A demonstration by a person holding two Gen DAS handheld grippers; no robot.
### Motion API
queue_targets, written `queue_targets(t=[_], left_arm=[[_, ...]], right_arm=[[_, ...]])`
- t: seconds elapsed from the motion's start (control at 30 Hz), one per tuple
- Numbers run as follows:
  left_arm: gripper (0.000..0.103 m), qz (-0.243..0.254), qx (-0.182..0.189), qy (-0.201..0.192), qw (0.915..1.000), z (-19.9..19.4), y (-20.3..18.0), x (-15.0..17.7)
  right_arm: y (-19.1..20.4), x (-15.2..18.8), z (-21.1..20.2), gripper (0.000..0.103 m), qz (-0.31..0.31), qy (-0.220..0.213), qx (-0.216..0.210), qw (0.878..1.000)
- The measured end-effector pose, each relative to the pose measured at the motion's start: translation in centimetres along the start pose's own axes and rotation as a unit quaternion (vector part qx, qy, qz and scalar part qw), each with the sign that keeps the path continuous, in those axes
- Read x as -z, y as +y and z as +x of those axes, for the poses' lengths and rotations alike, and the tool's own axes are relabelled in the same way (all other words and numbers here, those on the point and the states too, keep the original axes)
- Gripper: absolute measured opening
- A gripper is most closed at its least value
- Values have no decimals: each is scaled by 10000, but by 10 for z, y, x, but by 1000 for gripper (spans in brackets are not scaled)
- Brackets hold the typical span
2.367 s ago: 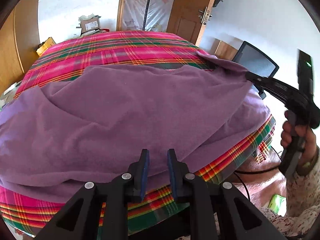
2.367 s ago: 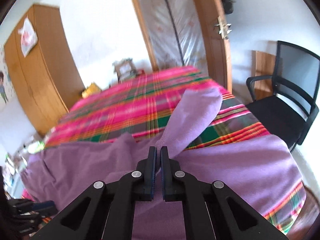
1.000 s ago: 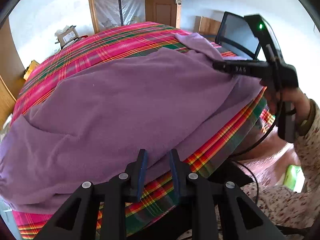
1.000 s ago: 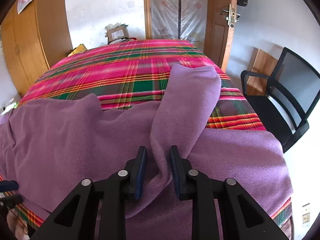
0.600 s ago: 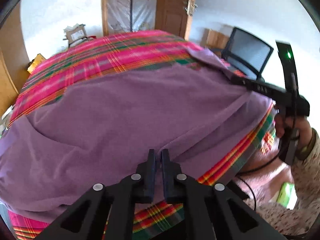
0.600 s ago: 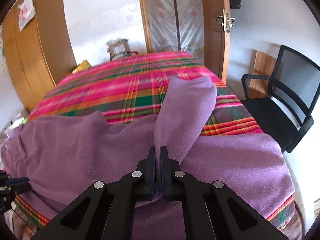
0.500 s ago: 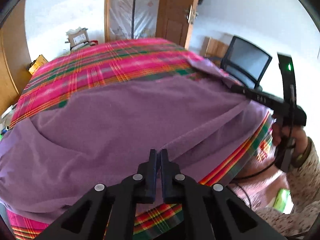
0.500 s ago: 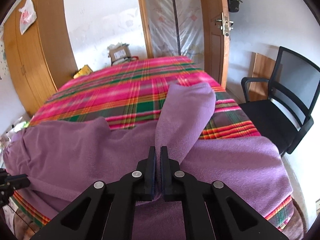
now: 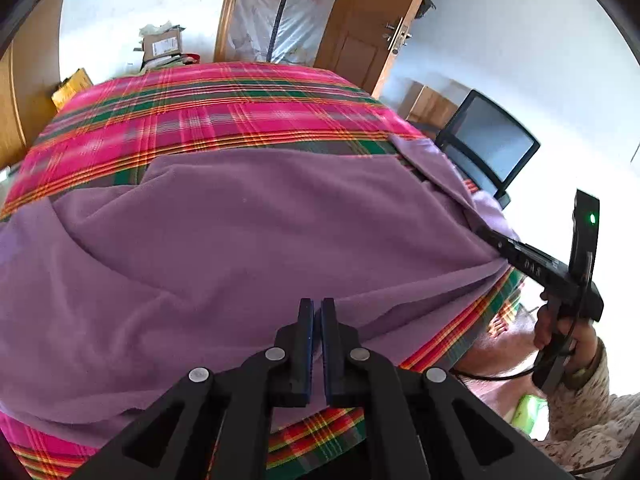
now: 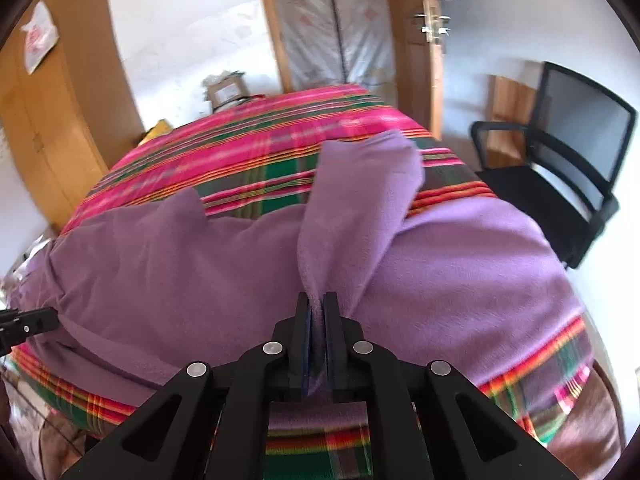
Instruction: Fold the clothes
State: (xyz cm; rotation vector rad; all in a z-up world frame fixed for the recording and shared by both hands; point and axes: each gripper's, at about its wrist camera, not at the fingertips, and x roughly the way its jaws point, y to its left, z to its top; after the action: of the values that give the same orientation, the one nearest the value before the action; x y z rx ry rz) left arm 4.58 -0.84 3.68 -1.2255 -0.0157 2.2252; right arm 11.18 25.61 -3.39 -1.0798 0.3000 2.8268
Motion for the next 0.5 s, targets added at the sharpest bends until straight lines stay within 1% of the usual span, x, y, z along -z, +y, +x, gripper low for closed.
queue_targets(t=[0.03,0.07,0.1,0.13,0.2,0.23,0.27,0.3,0.37,0.5], left_arm=[[4,-35,65,30,10000,0,3,-1],[4,-133,37,81,9999,1,8,-3],[4,-203,48,99,9997,1,12,-2],[4,-273,58,117,9995,1,16,-2],[4,-413,78,153,9990,1,24,0],[4,-464,49,166,9988,1,28,1],[4,-516,21,179,9985,1,31,3],[4,-593,0,161,9981,-1,35,5],[4,-789,0,118,9968,-4,44,7],[5,-1093,54,-29,9940,-17,57,15]], right_arm=[[4,1,-6,9,-52,-119,-37,9999],[8,2,-12,11,-111,-240,-84,9996],[18,3,-20,15,-313,-398,-334,9982],[27,5,-22,16,-497,-402,-651,9958],[45,9,-26,16,-862,-409,-1283,9871],[54,11,-27,16,-1045,-404,-1604,9807],[66,14,-24,17,-1264,-243,-2074,9697],[76,17,-20,20,-1450,-56,-2417,9594],[98,24,-10,28,-1871,316,-3017,9343],[135,36,2,29,-2706,600,-3107,9092]])
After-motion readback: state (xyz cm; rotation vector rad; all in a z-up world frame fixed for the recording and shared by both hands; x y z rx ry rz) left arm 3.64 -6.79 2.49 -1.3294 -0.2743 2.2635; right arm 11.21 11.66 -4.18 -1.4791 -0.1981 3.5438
